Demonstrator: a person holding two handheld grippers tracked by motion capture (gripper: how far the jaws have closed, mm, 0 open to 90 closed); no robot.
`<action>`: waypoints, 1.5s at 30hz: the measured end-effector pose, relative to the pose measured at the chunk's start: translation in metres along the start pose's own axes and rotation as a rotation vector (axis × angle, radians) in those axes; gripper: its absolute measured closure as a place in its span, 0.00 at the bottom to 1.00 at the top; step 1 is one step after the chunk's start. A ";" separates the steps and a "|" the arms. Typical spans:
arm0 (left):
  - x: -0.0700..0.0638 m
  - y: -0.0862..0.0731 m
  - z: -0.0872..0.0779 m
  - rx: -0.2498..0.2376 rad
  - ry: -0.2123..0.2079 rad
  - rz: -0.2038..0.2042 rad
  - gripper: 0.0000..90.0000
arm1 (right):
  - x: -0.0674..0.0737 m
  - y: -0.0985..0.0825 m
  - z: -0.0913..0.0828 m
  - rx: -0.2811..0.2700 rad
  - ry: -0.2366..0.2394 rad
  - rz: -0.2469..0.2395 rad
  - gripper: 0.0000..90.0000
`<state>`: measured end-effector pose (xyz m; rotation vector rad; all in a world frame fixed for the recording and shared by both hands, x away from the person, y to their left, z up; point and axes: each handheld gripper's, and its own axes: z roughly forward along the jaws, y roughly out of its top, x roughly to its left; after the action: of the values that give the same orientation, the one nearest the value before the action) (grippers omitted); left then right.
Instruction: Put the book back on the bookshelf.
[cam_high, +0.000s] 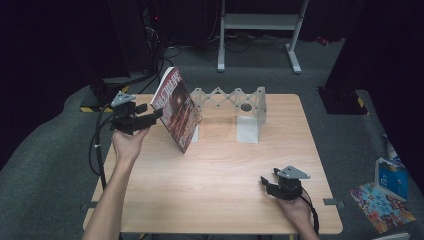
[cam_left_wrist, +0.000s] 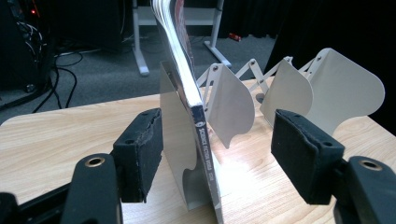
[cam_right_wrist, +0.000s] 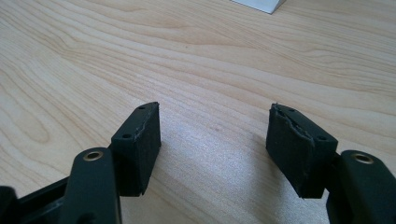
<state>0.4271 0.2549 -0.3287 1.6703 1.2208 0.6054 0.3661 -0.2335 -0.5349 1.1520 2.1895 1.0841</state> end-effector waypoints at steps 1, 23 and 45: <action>0.000 -0.001 -0.001 -0.001 -0.002 -0.001 0.38 | 0.000 0.000 0.000 0.000 0.000 0.000 0.39; -0.009 -0.011 -0.023 -0.035 -0.033 0.017 0.37 | 0.000 0.000 0.000 -0.001 0.000 -0.002 0.39; -0.015 -0.031 -0.041 -0.072 -0.050 0.012 0.37 | 0.000 0.000 0.000 -0.001 0.000 -0.001 0.39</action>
<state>0.3746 0.2591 -0.3365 1.6242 1.1411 0.6047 0.3659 -0.2337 -0.5349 1.1511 2.1889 1.0843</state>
